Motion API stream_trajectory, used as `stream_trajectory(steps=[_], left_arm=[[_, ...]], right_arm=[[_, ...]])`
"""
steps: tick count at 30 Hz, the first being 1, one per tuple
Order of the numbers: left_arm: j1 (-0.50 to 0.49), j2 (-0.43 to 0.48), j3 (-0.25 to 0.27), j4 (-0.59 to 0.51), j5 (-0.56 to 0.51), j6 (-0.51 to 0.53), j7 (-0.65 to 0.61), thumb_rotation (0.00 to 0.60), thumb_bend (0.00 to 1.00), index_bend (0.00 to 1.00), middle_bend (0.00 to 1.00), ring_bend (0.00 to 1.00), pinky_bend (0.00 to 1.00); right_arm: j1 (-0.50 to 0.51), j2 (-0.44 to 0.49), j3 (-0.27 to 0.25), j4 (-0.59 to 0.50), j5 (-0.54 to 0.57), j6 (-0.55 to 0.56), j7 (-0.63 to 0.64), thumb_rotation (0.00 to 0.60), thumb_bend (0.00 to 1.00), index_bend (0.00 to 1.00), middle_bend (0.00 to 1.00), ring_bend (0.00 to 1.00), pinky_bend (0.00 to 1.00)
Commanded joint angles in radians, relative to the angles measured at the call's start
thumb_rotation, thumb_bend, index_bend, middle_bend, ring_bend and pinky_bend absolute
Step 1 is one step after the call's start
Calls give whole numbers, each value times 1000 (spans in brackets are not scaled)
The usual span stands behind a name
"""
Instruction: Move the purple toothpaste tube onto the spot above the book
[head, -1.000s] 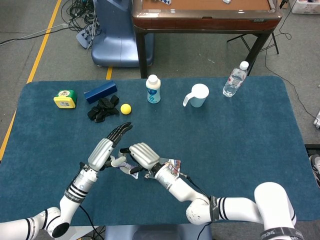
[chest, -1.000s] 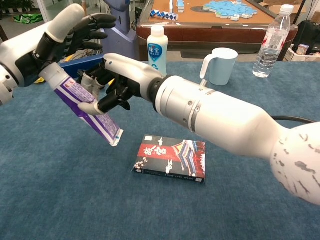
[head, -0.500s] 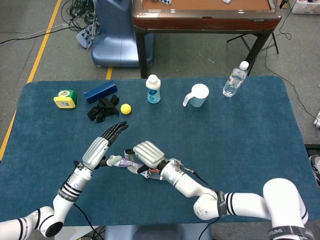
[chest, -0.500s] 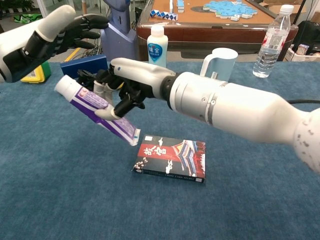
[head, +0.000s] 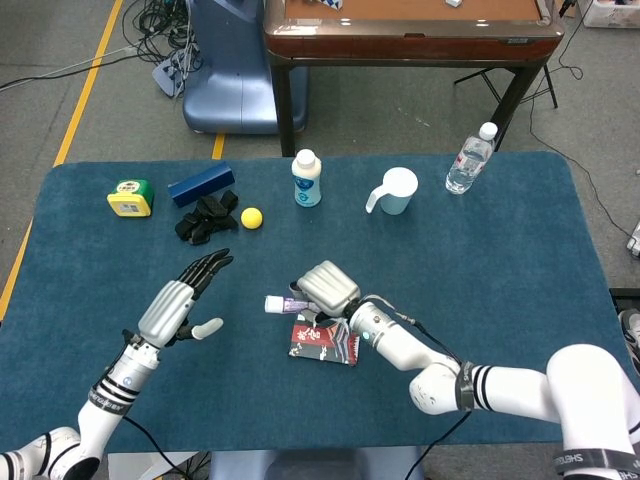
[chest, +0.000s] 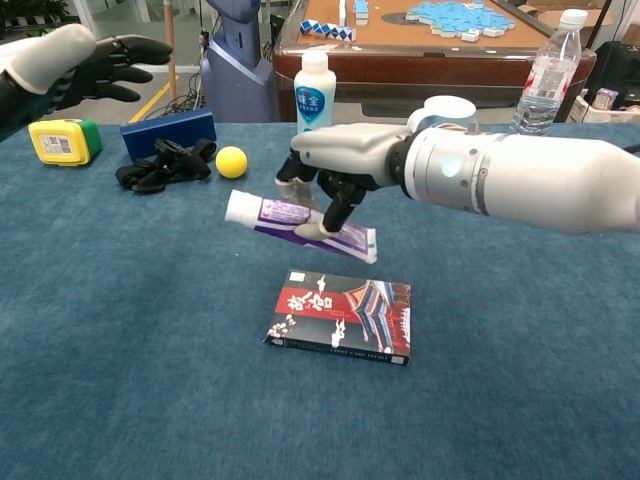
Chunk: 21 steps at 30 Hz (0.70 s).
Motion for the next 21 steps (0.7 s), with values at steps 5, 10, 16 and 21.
stream_trajectory(steps=[5, 10, 16, 21], left_arm=[[20, 16, 12, -23, -7, 4, 26, 0, 0, 0, 0, 0, 45], [26, 14, 13, -25, -15, -1, 37, 0, 0, 0, 0, 0, 45], [31, 14, 13, -23, -17, -5, 47, 0, 0, 0, 0, 0, 45], [32, 11, 14, -12, -16, -11, 43, 0, 0, 0, 0, 0, 45]], right_arm=[[16, -5, -41, 66, 78, -26, -83, 600, 906, 891, 716, 638, 506], [28, -3, -61, 81, 132, -33, -142, 600, 807, 767, 642, 570, 445], [43, 16, -75, 49, 211, -39, -195, 600, 354, 459, 452, 362, 360], [37, 43, -80, 0, 217, -23, -189, 600, 151, 243, 317, 222, 318]])
